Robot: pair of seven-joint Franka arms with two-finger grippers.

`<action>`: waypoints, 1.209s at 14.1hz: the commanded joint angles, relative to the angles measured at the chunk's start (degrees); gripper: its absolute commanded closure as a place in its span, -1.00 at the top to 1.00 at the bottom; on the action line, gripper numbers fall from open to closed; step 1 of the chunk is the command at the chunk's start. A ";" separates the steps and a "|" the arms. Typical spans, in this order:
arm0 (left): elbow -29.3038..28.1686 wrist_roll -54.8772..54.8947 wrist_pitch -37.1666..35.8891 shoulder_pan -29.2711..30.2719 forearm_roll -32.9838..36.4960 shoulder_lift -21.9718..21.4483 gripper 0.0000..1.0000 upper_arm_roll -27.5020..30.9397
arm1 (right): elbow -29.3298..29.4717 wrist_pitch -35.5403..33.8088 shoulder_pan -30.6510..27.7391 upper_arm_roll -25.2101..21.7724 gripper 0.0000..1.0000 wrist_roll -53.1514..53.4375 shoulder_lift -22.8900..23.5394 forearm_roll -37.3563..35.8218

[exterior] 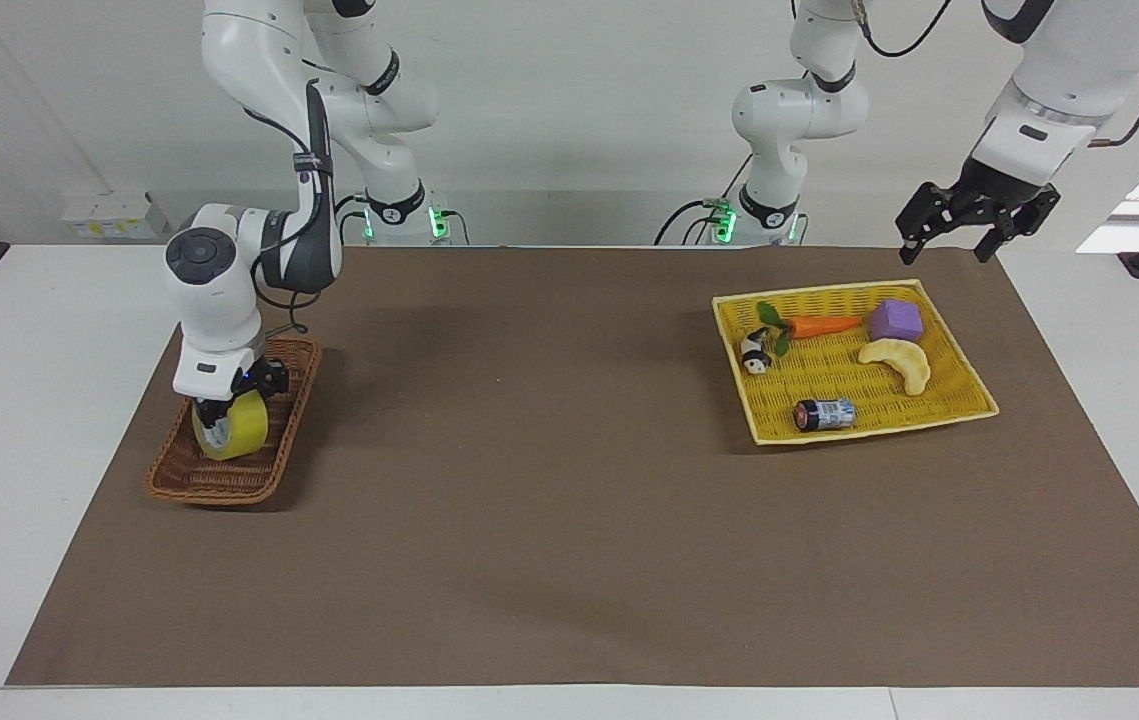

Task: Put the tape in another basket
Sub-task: 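Carry the tape with the right gripper while the left gripper withdraws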

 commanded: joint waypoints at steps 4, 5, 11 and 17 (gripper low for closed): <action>-1.67 -0.45 -0.86 0.84 -1.56 -0.81 1.00 -0.24 | -3.98 -0.75 -0.32 0.02 1.00 -1.80 -4.15 2.18; -1.67 -0.45 -0.95 0.66 -1.56 -0.81 1.00 -0.32 | -3.72 -2.85 -0.32 -0.15 1.00 -1.89 -4.67 5.08; -1.67 -0.45 -1.13 2.07 -1.47 -0.81 1.00 -0.24 | -0.82 -12.18 -0.23 -0.69 1.00 9.91 -10.73 15.83; -1.67 -0.45 -1.13 2.07 -1.47 -0.81 1.00 -0.24 | 1.11 -14.11 -0.14 3.26 1.00 39.29 -14.78 15.83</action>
